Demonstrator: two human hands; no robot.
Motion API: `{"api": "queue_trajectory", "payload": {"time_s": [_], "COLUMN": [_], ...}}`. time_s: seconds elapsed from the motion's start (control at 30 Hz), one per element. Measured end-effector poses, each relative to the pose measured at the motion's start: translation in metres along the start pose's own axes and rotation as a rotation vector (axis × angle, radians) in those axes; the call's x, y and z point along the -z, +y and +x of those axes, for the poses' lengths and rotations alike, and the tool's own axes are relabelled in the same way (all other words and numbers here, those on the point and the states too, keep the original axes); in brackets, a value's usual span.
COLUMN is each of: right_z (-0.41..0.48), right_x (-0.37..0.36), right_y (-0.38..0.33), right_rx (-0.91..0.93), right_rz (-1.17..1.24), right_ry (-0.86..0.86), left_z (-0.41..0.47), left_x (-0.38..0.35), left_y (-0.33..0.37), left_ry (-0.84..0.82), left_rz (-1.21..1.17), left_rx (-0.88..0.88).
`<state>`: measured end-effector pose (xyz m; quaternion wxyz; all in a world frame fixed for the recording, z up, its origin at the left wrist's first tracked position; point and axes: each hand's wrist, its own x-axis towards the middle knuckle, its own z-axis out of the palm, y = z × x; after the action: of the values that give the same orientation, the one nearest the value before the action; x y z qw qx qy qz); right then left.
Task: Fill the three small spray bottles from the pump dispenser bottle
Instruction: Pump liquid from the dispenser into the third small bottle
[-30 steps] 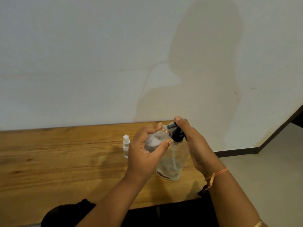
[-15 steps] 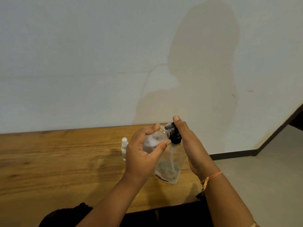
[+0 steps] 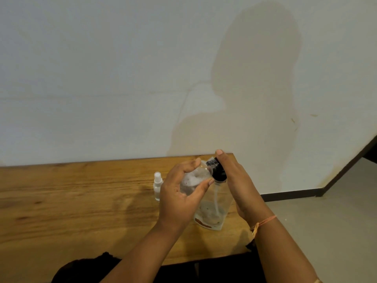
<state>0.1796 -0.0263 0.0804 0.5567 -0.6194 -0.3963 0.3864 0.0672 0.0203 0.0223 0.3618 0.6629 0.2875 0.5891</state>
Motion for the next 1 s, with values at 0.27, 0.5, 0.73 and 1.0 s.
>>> {"api": "queue_trajectory", "payload": {"time_s": [0.27, 0.5, 0.73, 1.0], "right_z": [0.001, 0.002, -0.002, 0.001], "right_x": [-0.002, -0.007, -0.007, -0.002], "right_y": [0.001, 0.003, 0.004, 0.002], "right_rx": [0.005, -0.012, -0.03, -0.094], "right_rz": [0.015, 0.039, 0.038, 0.045], "right_ry": [0.004, 0.062, 0.047, 0.027], "left_z": [0.001, -0.007, 0.0, -0.003], "left_x": [-0.001, 0.0, 0.001, -0.001], "left_y": [-0.001, -0.006, 0.002, -0.004], "left_ry": [0.007, -0.012, 0.011, 0.002], "left_rz": [-0.003, -0.02, 0.019, -0.034], "left_rx": [-0.021, 0.083, -0.02, 0.013]}}
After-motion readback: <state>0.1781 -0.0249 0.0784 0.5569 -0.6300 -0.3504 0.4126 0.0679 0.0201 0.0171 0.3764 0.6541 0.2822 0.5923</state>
